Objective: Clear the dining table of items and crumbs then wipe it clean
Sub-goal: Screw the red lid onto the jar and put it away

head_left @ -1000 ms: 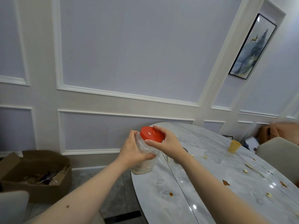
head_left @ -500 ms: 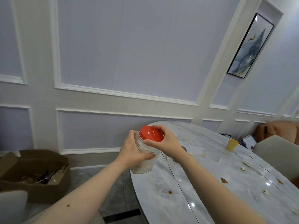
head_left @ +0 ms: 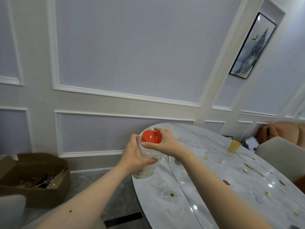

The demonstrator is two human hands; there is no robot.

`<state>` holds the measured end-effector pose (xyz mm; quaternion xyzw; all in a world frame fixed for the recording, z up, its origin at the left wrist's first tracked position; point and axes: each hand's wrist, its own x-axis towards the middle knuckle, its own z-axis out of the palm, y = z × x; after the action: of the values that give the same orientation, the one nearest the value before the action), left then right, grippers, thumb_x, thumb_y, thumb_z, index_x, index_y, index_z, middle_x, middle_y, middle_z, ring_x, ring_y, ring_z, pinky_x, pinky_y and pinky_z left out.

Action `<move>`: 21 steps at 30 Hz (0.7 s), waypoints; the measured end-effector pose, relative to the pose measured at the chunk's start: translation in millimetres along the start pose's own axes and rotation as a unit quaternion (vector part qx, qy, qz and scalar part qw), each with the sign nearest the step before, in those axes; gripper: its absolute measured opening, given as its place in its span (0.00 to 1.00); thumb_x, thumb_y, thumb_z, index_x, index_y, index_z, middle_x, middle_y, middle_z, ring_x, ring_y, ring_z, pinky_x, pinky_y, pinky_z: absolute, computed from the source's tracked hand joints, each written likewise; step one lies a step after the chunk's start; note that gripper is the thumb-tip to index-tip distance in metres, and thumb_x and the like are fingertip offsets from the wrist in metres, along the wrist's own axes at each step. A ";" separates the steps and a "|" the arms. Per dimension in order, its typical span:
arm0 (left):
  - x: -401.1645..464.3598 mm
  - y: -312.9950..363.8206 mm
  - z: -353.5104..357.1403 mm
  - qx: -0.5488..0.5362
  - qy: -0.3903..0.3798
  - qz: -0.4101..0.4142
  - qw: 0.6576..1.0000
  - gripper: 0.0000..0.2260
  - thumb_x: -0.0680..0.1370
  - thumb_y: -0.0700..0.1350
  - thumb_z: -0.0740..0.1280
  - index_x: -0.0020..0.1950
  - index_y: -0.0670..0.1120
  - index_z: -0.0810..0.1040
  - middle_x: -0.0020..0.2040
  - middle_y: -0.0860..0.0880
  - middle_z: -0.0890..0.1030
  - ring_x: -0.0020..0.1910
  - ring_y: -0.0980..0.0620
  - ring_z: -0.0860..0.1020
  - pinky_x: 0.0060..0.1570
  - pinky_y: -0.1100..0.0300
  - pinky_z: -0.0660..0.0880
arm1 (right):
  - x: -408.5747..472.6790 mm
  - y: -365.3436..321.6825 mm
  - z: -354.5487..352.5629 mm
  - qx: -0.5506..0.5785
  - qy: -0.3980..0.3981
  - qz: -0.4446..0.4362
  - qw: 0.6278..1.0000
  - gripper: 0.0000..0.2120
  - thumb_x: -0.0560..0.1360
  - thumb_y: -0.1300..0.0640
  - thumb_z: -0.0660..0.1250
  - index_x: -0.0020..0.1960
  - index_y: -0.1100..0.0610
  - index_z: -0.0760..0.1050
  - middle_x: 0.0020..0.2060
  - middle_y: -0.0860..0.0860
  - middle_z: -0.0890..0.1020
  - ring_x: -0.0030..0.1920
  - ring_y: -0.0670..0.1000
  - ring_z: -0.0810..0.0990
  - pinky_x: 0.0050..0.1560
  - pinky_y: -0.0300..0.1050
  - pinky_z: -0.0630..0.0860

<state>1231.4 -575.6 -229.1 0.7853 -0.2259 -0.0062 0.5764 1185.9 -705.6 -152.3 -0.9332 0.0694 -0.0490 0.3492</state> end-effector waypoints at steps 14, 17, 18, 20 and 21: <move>0.2 0.7 -2.4 0.001 0.008 0.000 1.000 0.36 0.55 0.52 0.80 0.55 0.52 0.64 0.51 0.56 0.75 0.49 0.56 0.76 0.41 0.67 0.71 | 4.2 -0.9 -5.8 -0.022 -0.014 -0.005 1.000 0.36 0.65 0.39 0.74 0.67 0.53 0.66 0.60 0.48 0.73 0.55 0.46 0.73 0.51 0.38 0.70; 2.3 1.1 -4.1 0.002 0.013 0.008 1.000 0.37 0.55 0.52 0.81 0.57 0.51 0.64 0.52 0.56 0.74 0.50 0.57 0.76 0.44 0.65 0.73 | 0.8 3.5 -9.1 0.035 -0.045 -0.002 0.998 0.39 0.68 0.43 0.73 0.73 0.51 0.60 0.67 0.47 0.69 0.61 0.46 0.71 0.57 0.39 0.68; 3.3 1.0 -4.3 0.002 0.015 0.009 1.000 0.37 0.55 0.52 0.80 0.57 0.51 0.64 0.52 0.56 0.74 0.50 0.57 0.76 0.45 0.64 0.74 | 0.9 4.1 -7.4 0.034 -0.024 -0.007 0.999 0.39 0.68 0.43 0.74 0.73 0.51 0.61 0.66 0.47 0.70 0.61 0.47 0.71 0.57 0.39 0.69; 4.7 1.7 -4.5 0.002 0.017 0.010 1.000 0.37 0.56 0.52 0.80 0.57 0.51 0.64 0.52 0.55 0.74 0.50 0.57 0.76 0.46 0.61 0.75 | 0.2 1.9 -1.8 0.025 0.028 -0.016 0.999 0.38 0.66 0.43 0.75 0.71 0.52 0.64 0.64 0.48 0.73 0.60 0.47 0.73 0.57 0.39 0.70; 5.6 2.1 -4.5 0.002 0.018 0.009 1.000 0.36 0.56 0.52 0.80 0.56 0.50 0.64 0.52 0.55 0.74 0.50 0.57 0.76 0.47 0.60 0.76 | -0.2 -0.1 1.4 0.024 0.052 -0.016 0.998 0.37 0.66 0.43 0.75 0.70 0.53 0.66 0.62 0.47 0.74 0.59 0.47 0.73 0.56 0.39 0.70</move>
<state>1236.9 -574.1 -224.3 0.7845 -0.2225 0.0134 0.5787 1185.9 -704.6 -153.4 -0.9216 0.0716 -0.1051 0.3668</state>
